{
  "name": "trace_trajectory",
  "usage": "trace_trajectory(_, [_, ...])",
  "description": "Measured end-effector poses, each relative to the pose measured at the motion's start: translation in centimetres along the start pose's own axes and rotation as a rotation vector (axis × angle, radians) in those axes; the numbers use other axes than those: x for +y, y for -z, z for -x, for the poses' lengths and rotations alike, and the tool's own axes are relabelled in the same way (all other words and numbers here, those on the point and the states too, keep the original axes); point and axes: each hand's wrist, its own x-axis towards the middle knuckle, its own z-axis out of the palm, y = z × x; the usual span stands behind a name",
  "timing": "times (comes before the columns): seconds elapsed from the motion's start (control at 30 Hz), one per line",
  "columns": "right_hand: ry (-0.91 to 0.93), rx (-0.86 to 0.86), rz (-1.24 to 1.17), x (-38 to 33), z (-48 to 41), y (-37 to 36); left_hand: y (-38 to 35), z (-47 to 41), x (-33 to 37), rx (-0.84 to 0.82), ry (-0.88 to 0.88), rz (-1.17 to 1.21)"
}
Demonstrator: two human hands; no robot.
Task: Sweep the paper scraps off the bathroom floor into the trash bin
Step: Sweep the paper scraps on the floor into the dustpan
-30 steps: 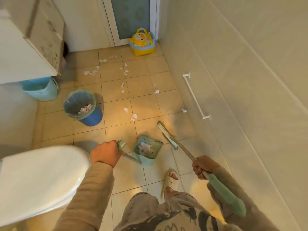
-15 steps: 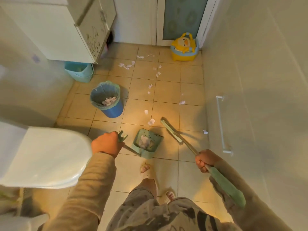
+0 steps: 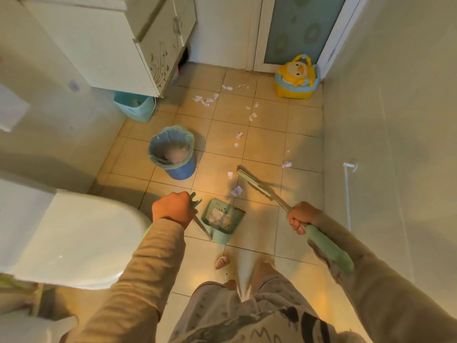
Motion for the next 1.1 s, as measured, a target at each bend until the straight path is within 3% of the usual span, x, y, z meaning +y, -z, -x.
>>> trace_trajectory(0.27, [0.078,0.061,0.332,-7.9,-3.1,1.9,-0.5,-0.6,1.3,-0.087,0.057,-0.011])
trace_trajectory(0.4, [0.089,0.041,0.378,-10.4,-4.0,1.6,0.1,-1.5,1.4,-0.106,0.096,-0.021])
trace_trajectory(0.6, [0.132,-0.023,0.534,-8.8,-5.4,0.7,0.2,-1.6,1.4,-0.122,0.120,-0.017])
trace_trajectory(0.7, [0.044,-0.114,0.619,-7.3,-5.0,0.7,0.3,-1.7,1.7,-0.119,0.126,-0.029])
trace_trajectory(0.87, [-0.086,-0.250,0.458,-6.2,-3.9,3.6,0.2,-1.6,1.6,-0.107,0.121,-0.042])
trace_trajectory(1.1, [-0.057,-0.241,0.169,-3.0,-1.2,5.0,0.4,-1.6,1.4,-0.100,0.107,-0.018])
